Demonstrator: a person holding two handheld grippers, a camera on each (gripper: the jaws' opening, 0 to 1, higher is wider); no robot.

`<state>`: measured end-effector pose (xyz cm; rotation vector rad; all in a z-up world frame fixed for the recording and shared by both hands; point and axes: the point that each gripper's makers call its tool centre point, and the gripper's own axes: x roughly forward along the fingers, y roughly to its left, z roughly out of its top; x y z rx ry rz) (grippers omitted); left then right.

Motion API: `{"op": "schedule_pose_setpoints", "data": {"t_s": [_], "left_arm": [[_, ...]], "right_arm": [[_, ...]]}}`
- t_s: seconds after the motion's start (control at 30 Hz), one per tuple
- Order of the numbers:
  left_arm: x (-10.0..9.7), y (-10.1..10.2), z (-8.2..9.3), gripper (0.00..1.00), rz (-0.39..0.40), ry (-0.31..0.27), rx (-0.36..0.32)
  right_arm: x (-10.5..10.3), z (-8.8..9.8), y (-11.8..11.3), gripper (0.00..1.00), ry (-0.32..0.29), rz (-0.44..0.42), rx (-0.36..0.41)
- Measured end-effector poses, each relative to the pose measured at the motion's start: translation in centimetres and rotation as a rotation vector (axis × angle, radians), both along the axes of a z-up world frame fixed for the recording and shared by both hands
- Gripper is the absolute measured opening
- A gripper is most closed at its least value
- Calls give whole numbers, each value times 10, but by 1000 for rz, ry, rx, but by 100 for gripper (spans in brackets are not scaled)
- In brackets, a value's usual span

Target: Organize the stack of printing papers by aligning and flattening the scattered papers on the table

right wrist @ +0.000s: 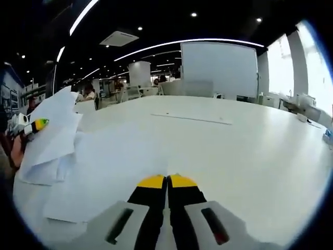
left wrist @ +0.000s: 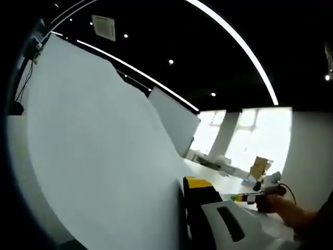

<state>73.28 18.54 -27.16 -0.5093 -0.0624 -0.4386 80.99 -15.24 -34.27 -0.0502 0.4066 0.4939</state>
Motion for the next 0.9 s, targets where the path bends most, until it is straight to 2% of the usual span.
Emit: {"op": "schedule_pose_setpoints", "data": {"t_s": [0.43, 0.53, 0.9], "left_arm": [[-2, -7, 3, 11, -3, -1, 4], [-3, -8, 3, 11, -3, -1, 5], [-4, -9, 4, 11, -3, 0, 8]], "right_arm": [[-4, 1, 1, 0, 18, -6, 32], [-5, 4, 2, 0, 24, -7, 78], [-8, 4, 5, 0, 25, -3, 81]]}}
